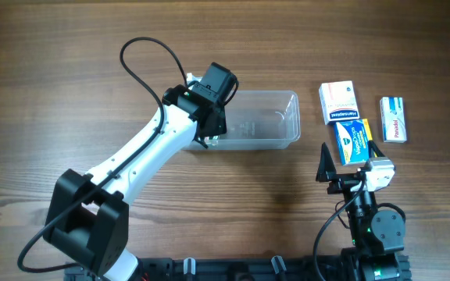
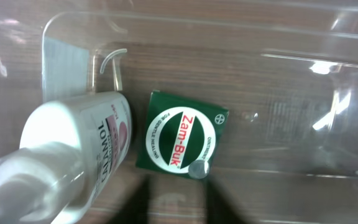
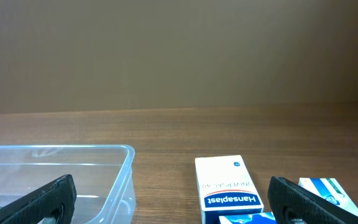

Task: Pack container
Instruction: 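Lower the green box into the container beside the tube, then open the left gripper and raise it back to the rest pose, then move the right gripper over the white Hansaplast box, then lower the right gripper and grasp the white Hansaplast box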

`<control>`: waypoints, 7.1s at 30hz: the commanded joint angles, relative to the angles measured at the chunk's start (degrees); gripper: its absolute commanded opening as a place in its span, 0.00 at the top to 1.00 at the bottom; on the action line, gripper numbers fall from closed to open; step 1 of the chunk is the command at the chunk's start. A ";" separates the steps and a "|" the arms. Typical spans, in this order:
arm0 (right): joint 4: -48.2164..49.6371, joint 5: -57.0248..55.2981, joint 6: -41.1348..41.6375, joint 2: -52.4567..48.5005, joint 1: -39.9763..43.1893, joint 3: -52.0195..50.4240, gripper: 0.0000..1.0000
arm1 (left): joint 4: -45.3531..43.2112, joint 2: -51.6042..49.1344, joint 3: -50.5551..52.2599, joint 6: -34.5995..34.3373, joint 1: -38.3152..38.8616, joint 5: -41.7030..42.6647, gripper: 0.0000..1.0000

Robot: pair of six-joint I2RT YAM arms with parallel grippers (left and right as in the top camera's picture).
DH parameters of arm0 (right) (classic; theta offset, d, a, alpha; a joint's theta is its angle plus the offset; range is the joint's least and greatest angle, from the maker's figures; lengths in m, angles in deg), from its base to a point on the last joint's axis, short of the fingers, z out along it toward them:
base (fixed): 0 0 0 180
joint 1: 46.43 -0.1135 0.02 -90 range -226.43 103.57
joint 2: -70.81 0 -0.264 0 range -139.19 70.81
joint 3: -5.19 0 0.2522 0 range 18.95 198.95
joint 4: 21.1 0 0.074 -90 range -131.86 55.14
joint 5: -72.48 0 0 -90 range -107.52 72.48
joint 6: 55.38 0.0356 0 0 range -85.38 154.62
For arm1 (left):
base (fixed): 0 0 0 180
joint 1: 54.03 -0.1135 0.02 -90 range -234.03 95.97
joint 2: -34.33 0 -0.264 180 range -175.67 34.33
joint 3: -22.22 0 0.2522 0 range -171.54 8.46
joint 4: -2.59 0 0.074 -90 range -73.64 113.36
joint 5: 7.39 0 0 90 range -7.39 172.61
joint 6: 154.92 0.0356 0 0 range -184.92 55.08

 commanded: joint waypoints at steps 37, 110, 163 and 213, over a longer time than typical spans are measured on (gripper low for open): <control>0.26 0.90 -0.61 0.22 -0.02 -0.09 0.00 | -2.27 16.04 -5.79 9.27 -37.86 -2.49 0.00; 0.26 0.90 -0.61 0.22 -0.02 -0.09 0.00 | -2.27 16.04 -5.79 9.27 -38.77 -2.49 0.00; -48.15 -1.53 -2.27 -63.19 2.25 69.81 0.00 | -2.27 16.04 -5.79 9.27 -38.77 -2.47 0.00; -30.82 12.26 -21.55 -104.08 13.64 70.01 0.00 | -2.27 16.04 -5.79 9.27 -38.77 -2.47 0.00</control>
